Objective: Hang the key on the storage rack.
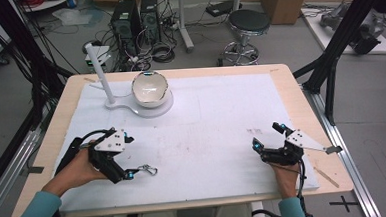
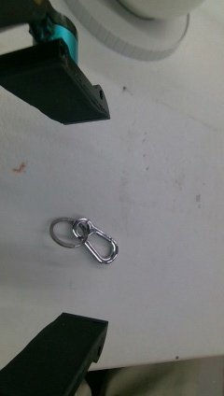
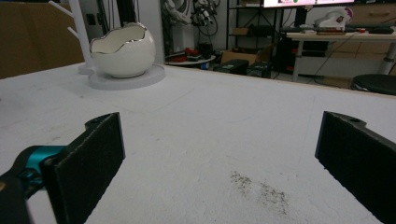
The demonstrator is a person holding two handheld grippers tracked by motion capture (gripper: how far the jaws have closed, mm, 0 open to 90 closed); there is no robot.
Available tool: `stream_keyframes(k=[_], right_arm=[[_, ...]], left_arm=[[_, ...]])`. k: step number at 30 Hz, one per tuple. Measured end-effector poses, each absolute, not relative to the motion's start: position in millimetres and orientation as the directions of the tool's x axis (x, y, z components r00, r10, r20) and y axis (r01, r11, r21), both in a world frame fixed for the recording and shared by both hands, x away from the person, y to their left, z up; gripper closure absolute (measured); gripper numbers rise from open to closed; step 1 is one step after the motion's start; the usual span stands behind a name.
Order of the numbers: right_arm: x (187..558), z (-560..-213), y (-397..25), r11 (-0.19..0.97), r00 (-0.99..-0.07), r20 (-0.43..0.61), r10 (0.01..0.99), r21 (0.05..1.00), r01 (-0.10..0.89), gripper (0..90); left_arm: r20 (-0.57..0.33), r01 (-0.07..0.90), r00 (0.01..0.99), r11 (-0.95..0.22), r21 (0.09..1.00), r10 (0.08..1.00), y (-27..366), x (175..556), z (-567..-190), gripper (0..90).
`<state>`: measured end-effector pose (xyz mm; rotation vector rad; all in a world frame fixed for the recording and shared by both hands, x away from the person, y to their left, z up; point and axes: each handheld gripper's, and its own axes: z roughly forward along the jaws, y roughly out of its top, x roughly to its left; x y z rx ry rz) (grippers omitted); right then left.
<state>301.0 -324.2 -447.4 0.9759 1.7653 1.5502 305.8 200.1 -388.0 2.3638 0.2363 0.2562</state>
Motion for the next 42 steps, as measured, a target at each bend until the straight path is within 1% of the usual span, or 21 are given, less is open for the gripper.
stream_keyframes(k=[3,11,12,14,18,24,25,29,33,34,35,38,40,41,42], right_arm=[[301,-447,-324,0.052,-0.558,0.039,0.829,0.988,0.146,0.6],[301,-447,-324,0.051,-0.558,0.039,0.829,0.988,0.145,0.6],[301,-447,-324,0.051,-0.557,0.037,0.83,0.988,0.142,0.6],[301,-447,-325,0.053,-0.556,0.037,0.83,0.988,0.145,0.6],[301,-447,-325,0.052,-0.557,0.037,0.83,0.988,0.142,0.6],[301,-447,-324,0.051,-0.557,0.039,0.83,0.988,0.146,0.6],[301,-447,-324,0.05,-0.556,0.039,0.83,0.988,0.145,0.6],[301,-447,-325,0.052,-0.556,0.038,0.83,0.988,0.145,0.6],[301,-447,-325,0.052,-0.557,0.038,0.83,0.988,0.144,0.6],[301,-447,-325,0.052,-0.557,0.038,0.83,0.988,0.144,0.6],[301,-447,-325,0.048,-0.557,0.043,0.829,0.988,0.147,0.6],[301,-447,-325,0.047,-0.556,0.044,0.83,0.988,0.148,0.6],[301,-447,-325,0.045,-0.555,0.047,0.83,0.988,0.15,0.6],[301,-447,-325,0.045,-0.556,0.045,0.83,0.988,0.148,0.6],[301,-447,-325,0.045,-0.556,0.045,0.83,0.988,0.148,0.6]], left_arm=[[0.118,0.1,0.965,-0.747,0.658,0.233,194,306,-396,2.5],[0.114,0.111,0.968,-0.789,0.604,0.224,188,309,-404,2.7],[0.112,0.115,0.969,-0.799,0.59,0.221,186,309,-406,5.2],[0.101,0.121,0.971,-0.805,0.581,0.218,185,309,-407,15.9],[0.104,0.122,0.972,-0.832,0.542,0.21,181,309,-410,16.0],[0.105,0.134,0.97,-0.846,0.516,0.218,177,310,-412,18.3],[0.105,0.137,0.97,-0.848,0.512,0.22,177,311,-411,22.4],[0.109,0.143,0.968,-0.853,0.503,0.227,177,311,-411,25.7],[0.11,0.14,0.969,-0.857,0.495,0.221,175,310,-413,33.0],[0.108,0.137,0.97,-0.861,0.49,0.217,175,310,-413,33.0],[0.108,0.14,0.97,-0.862,0.488,0.219,174,310,-413,36.9],[0.117,0.139,0.969,-0.869,0.475,0.219,173,310,-414,40.1],[0.112,0.137,0.97,-0.87,0.474,0.214,173,310,-415,48.1],[0.118,0.133,0.97,-0.871,0.473,0.212,173,310,-415,50.0],[0.12,0.128,0.971,-0.869,0.478,0.209,173,310,-415,50.0]])
